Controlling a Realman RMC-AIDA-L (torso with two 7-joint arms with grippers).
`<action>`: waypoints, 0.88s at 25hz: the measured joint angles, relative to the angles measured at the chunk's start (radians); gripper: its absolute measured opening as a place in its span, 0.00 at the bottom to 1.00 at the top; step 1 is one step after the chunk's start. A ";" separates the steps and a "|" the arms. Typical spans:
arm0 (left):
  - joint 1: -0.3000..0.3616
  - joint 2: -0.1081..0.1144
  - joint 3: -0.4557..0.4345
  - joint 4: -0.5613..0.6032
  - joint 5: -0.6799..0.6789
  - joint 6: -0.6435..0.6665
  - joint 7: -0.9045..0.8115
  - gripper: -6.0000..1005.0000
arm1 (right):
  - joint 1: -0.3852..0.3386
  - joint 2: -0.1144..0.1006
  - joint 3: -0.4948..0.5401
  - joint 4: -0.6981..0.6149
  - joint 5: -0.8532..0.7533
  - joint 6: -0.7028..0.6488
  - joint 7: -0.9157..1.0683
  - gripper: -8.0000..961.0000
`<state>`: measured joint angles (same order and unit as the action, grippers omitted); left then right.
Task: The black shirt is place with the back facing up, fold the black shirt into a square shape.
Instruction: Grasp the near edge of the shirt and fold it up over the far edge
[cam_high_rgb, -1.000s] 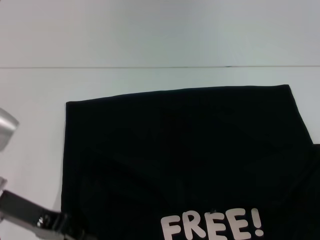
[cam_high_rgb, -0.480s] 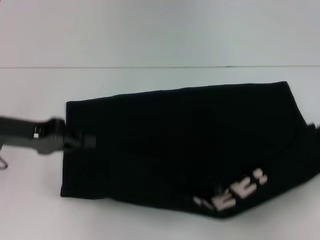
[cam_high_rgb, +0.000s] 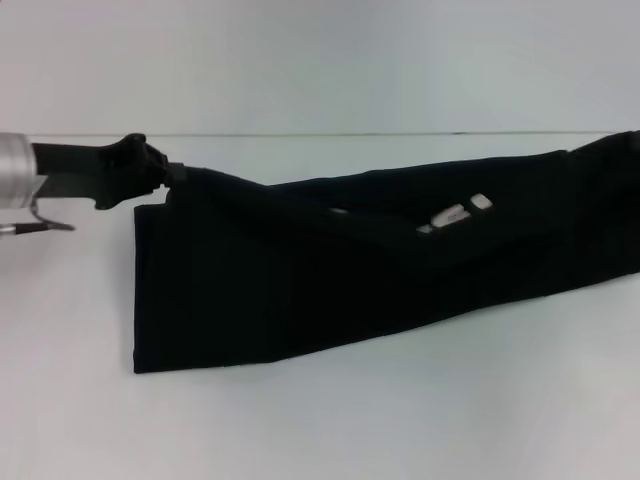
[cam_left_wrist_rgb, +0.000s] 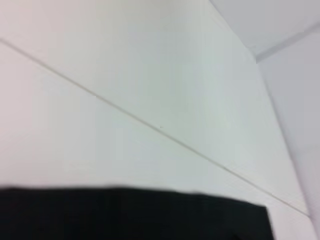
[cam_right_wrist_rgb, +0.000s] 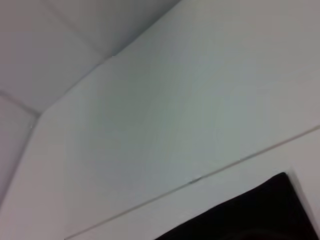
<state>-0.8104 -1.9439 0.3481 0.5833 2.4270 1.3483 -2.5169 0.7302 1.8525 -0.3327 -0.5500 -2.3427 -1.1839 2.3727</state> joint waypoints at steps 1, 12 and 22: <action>-0.005 -0.007 0.011 -0.011 0.000 -0.047 0.004 0.01 | 0.015 0.009 -0.011 0.027 0.000 0.053 -0.005 0.13; -0.011 -0.078 0.096 -0.029 -0.006 -0.300 0.021 0.02 | 0.073 0.100 -0.092 0.087 0.002 0.335 -0.022 0.13; 0.013 -0.098 0.089 -0.024 -0.106 -0.373 0.034 0.02 | 0.074 0.144 -0.159 0.135 0.000 0.559 -0.016 0.13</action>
<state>-0.7976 -2.0422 0.4366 0.5593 2.3206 0.9756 -2.4829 0.8046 1.9968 -0.4922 -0.4145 -2.3427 -0.6251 2.3572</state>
